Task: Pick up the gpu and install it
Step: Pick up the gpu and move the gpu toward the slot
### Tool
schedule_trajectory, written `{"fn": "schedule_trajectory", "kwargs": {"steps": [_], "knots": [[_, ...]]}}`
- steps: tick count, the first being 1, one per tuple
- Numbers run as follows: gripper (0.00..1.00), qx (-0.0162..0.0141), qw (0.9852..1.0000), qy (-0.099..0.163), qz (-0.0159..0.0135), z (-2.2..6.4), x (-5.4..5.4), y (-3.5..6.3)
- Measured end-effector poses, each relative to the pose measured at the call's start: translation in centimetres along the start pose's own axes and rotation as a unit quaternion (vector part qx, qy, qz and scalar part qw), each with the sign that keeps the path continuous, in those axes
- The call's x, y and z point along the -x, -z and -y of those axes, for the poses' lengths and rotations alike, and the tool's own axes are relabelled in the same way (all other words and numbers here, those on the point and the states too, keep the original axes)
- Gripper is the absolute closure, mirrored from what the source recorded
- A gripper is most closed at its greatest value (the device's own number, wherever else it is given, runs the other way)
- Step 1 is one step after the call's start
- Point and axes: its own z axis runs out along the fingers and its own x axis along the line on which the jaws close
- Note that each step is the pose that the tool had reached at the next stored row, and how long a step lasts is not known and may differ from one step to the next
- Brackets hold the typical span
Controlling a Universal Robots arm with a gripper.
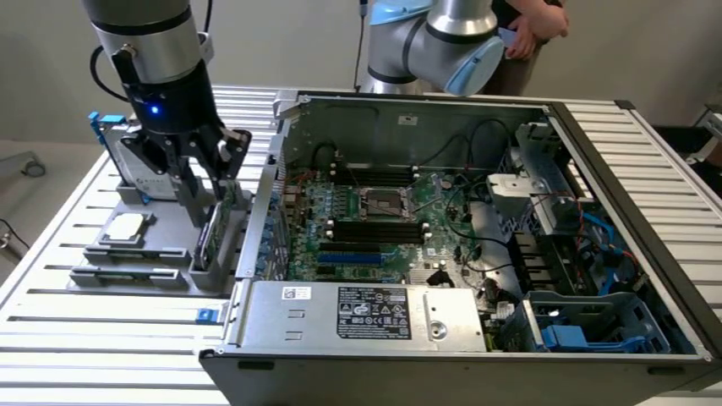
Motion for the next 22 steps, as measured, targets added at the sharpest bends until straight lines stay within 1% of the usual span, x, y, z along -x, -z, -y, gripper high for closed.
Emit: {"fn": "schedule_trajectory", "kwargs": {"steps": [5, 9, 14, 17, 22], "knots": [[0.58, 0.0, 1.0, 0.0, 0.0, -0.19, -0.1, -0.92], [0.58, 0.0, 1.0, 0.0, 0.0, -0.51, -0.2, -1.67], [0.58, 0.0, 1.0, 0.0, 0.0, -1.11, -0.7, -2.63], [0.58, 0.0, 1.0, 0.001, 0.0, -1.13, -0.9, -3.18], [0.58, -0.0001, 1.0, 0.004, -0.0002, -1.08, -0.9, -4.08]]}}
